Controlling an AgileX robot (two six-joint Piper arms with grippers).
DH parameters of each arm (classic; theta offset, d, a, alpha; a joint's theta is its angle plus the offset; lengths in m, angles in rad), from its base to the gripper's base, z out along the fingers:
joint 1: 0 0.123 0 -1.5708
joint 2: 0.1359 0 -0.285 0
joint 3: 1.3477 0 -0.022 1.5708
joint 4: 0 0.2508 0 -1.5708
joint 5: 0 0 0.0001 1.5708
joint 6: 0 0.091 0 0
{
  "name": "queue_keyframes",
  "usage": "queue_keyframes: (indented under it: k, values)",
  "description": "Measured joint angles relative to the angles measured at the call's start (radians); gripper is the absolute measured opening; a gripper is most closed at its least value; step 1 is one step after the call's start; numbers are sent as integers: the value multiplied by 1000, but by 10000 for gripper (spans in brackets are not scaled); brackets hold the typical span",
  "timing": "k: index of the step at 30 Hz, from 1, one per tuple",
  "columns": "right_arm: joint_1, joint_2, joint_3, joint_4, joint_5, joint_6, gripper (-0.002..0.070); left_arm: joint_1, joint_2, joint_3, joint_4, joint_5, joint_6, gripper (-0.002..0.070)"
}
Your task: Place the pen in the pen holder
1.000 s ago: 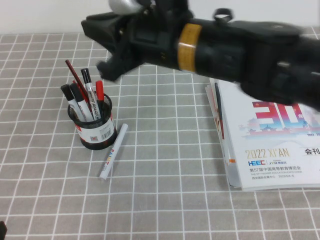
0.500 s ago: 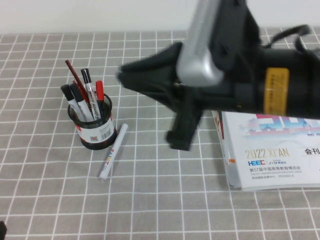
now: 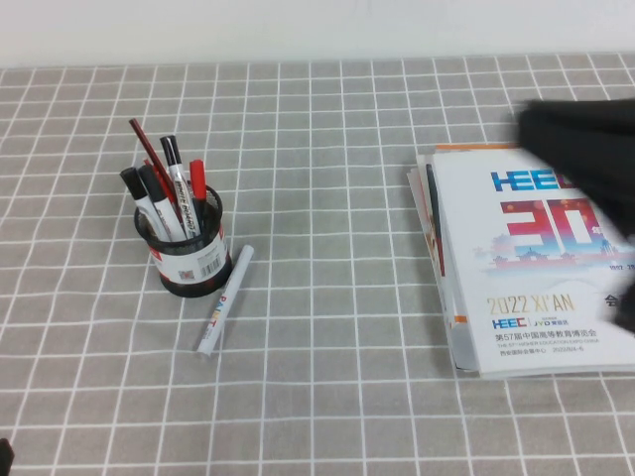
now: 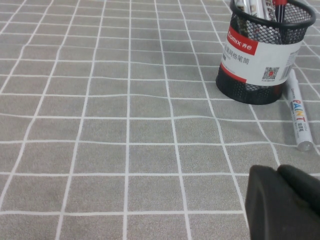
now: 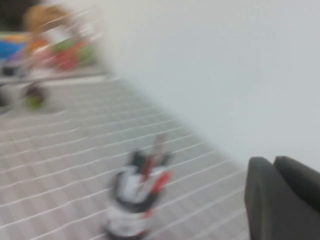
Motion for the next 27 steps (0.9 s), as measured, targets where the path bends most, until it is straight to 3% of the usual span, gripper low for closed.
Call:
queue_keyframes:
  k: [6,9,11,14,17,21,27]
  values:
    - [-2,-240,165,49,250,0,-13,0,0,0,0,0,0,-3]
    - [-2,-313,244,312,394,-58,-13,0,0,0,0,0,0,-3]
    - [-2,-356,284,523,477,-236,-13,0,0,0,0,0,0,-3]
    - [-2,-419,318,902,675,-656,-13,0,0,0,0,0,0,-3]
    - [-2,-480,326,1177,894,-927,-13,0,0,0,0,0,0,-3]
    - [-23,-576,370,1286,1029,-1041,-13,0,0,0,0,0,0,-3]
    - [-150,-754,531,1337,930,-1062,-12,0,0,0,0,0,0,-3]
